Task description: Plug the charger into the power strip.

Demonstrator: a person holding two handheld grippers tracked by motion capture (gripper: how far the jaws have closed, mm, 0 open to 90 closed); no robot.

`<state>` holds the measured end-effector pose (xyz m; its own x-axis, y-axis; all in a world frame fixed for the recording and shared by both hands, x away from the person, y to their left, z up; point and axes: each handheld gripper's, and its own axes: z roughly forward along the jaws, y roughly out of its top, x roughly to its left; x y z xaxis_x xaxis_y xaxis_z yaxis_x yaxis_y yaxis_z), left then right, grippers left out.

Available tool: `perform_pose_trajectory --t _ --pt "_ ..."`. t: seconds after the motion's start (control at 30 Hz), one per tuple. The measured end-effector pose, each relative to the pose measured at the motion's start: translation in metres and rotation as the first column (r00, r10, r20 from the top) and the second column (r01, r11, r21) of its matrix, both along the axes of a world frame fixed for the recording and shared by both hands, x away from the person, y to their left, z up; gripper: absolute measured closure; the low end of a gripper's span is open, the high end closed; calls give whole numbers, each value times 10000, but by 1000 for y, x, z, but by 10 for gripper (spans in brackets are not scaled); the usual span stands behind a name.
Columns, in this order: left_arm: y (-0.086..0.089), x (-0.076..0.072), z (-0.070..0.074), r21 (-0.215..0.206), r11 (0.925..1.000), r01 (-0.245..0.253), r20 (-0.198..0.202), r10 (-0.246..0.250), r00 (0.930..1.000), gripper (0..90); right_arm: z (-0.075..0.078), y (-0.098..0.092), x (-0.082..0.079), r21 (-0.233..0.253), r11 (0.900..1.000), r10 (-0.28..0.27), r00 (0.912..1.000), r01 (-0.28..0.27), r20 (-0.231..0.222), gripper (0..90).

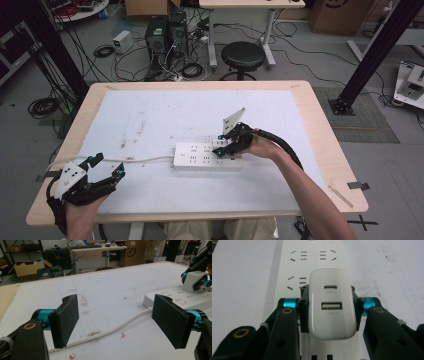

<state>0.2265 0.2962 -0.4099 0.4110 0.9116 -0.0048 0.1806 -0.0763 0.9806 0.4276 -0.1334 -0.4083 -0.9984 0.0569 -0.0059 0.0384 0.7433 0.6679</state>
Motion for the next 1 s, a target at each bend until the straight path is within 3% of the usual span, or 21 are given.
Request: perform_pose_trajectory --t 0.47,0.7,0.73,0.77,0.8,1.0 --pt "0 1 2 52 10000 -8 70 7 10000 218 1 0 0 50 9999 -113 9999 114 -59 626" --pt "-2 3 1 66 10000 48 44 -48 10000 218 0 -4 1 127 9991 -411 9988 414 -251 485" --pt "-4 4 1 85 9999 103 51 -103 9999 218 3 -13 0 336 9956 -862 9958 872 -303 355" --pt "-4 4 1 85 9999 103 51 -103 9999 218 3 -13 0 336 9956 -862 9958 872 -303 355" --pt "-5 5 1 80 9999 123 34 -123 9999 218 7 -15 -1 406 9937 -1041 9943 1049 -219 296" --pt "-8 12 0 157 9996 228 3 -228 9997 218 11 -20 -7 672 9894 -1289 9917 1287 -22 257"
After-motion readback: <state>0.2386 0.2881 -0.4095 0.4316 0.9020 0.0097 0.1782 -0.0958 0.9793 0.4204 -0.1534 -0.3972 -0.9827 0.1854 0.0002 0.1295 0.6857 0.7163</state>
